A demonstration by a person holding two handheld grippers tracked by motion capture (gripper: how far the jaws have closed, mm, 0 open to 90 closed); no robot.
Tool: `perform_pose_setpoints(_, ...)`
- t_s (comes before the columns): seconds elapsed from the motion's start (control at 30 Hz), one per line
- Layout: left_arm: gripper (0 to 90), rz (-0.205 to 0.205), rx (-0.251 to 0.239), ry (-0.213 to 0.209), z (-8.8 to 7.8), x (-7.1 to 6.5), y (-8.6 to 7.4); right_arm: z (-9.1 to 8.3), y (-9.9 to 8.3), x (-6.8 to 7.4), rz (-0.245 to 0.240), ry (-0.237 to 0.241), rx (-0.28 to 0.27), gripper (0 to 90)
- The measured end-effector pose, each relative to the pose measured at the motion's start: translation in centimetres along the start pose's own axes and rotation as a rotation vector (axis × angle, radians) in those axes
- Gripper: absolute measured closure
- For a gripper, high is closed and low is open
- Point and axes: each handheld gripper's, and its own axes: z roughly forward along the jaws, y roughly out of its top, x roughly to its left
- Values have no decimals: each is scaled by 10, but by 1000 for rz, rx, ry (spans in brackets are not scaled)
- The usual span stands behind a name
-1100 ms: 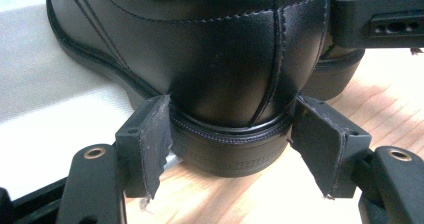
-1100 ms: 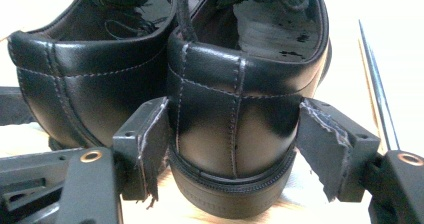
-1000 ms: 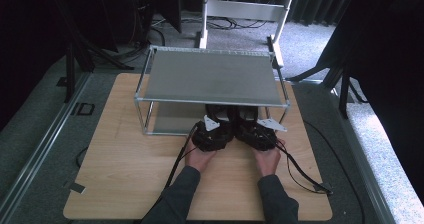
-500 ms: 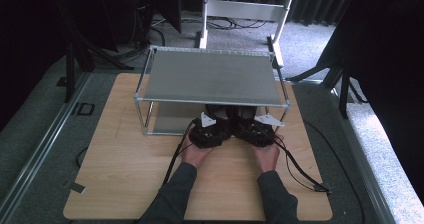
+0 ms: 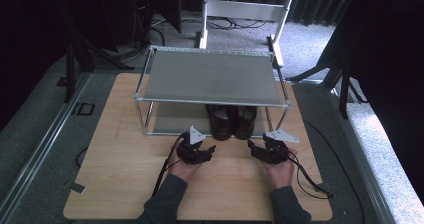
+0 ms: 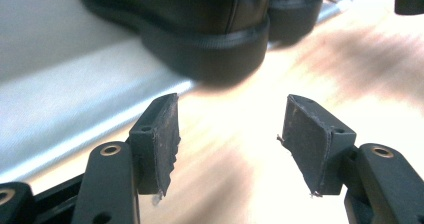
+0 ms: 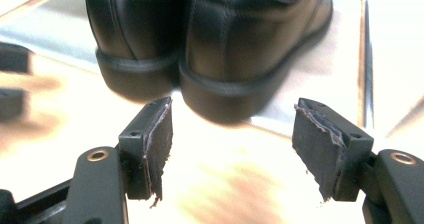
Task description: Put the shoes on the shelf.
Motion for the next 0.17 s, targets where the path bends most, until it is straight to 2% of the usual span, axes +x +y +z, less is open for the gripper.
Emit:
perform_pose_setpoints(0.1, 401, -6, 5, 16, -12, 6, -10, -5, -8, -4, -57, -35, 41, 316)
perform_pose_setpoints(0.17, 401, -10, 13, 33, -19, 11, -16, -6, -14, -8, -67, -45, 62, 316)
